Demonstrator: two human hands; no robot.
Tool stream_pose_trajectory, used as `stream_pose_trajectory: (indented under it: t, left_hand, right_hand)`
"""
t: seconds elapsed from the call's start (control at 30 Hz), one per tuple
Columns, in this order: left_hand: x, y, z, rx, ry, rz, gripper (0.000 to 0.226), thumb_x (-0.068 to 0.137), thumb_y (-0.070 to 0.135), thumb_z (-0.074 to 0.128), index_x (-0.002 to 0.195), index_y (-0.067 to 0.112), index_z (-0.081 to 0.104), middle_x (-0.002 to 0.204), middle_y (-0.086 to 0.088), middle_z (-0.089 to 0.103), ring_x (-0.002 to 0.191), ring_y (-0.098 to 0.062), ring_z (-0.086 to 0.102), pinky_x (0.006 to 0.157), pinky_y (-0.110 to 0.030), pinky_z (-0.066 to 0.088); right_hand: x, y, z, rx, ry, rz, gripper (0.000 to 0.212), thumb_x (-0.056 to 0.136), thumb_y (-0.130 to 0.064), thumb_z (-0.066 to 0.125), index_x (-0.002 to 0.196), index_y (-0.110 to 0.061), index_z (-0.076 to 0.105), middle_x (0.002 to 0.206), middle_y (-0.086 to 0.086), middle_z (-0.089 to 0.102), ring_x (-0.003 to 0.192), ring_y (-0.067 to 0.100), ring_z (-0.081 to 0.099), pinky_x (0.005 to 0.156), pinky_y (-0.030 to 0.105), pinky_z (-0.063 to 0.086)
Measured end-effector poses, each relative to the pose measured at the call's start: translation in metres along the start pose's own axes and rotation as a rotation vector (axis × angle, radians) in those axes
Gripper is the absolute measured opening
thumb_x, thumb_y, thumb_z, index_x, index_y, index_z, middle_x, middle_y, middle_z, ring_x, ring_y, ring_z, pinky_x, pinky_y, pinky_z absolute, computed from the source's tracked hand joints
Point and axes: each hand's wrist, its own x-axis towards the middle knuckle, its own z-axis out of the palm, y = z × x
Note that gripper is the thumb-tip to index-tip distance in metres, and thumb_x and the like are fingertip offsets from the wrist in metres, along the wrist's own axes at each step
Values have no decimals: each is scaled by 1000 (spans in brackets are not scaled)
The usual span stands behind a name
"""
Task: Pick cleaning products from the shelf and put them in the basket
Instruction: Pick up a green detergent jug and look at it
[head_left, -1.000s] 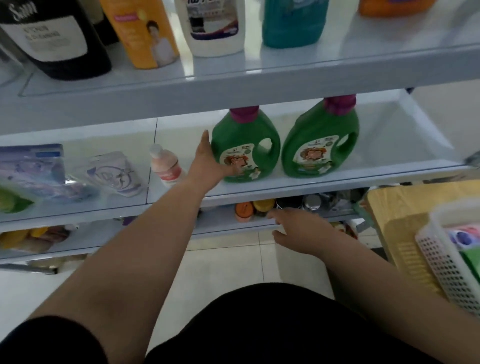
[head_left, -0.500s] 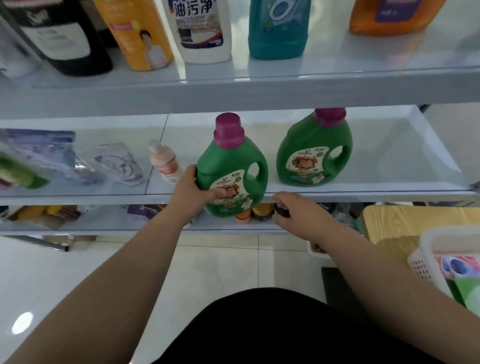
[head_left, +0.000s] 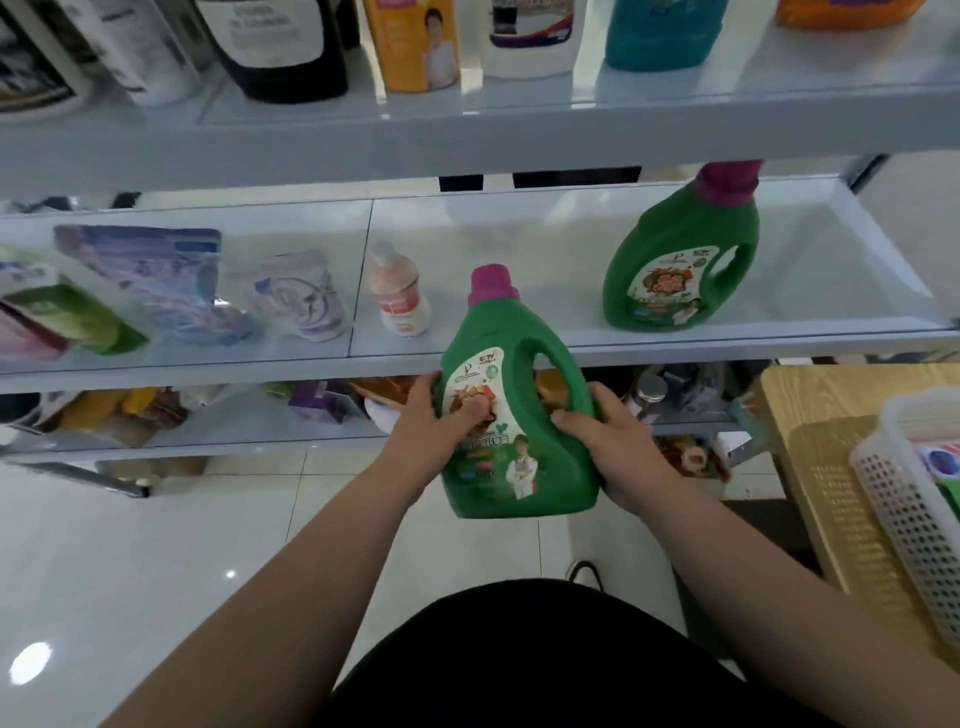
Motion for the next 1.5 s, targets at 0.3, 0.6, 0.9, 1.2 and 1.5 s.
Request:
stream_pose_trajectory:
  t: [0.3,0.6,0.9,1.2,1.5]
  left_hand:
    - [-39,-10,-19,-400,-212,-223,74,72,59,70,136,25,58,124,-7,72,106,-27,73,82,-43,58]
    - [-77,-24,-33,-538,-553,-404,51,97,55,48,91,19,83,106,-12,78,92,-33,76,75,-48,60]
    - [-80,-26,-26,-410,-215,-107,53,96,54,55,130,14,66,120,-10,75,108,-29,73,90,-44,58]
    - [-77,-19,38,-303,-71,-167,41,106,49,44,119,20,71,113,-8,77,102,-28,75,88,-42,57]
    - [-92,21,78,-105,-94,306,61,79,61,71,132,38,51,122,18,69,112,-5,67,93,-27,57]
  right_hand:
    - [-77,-4,61,-68,-12,-197,37,93,-53,62,124,-34,70,124,-7,71,118,14,66,89,32,59]
    - [-98,38,68,427,-147,400,64,85,-64,63,131,-20,70,128,18,71,107,39,73,78,51,61]
    - [-89,16,20,223,-11,-116,87,61,-13,98,135,-29,54,122,10,74,110,31,73,83,40,62]
    - [-89,-12,-18,357,-367,0,108,62,-42,96,152,-12,43,140,20,62,123,39,65,93,50,58]
    - [-81,-13,-19,-32,-242,-150,107,62,-35,92,151,-41,32,146,3,57,126,24,64,104,52,53]
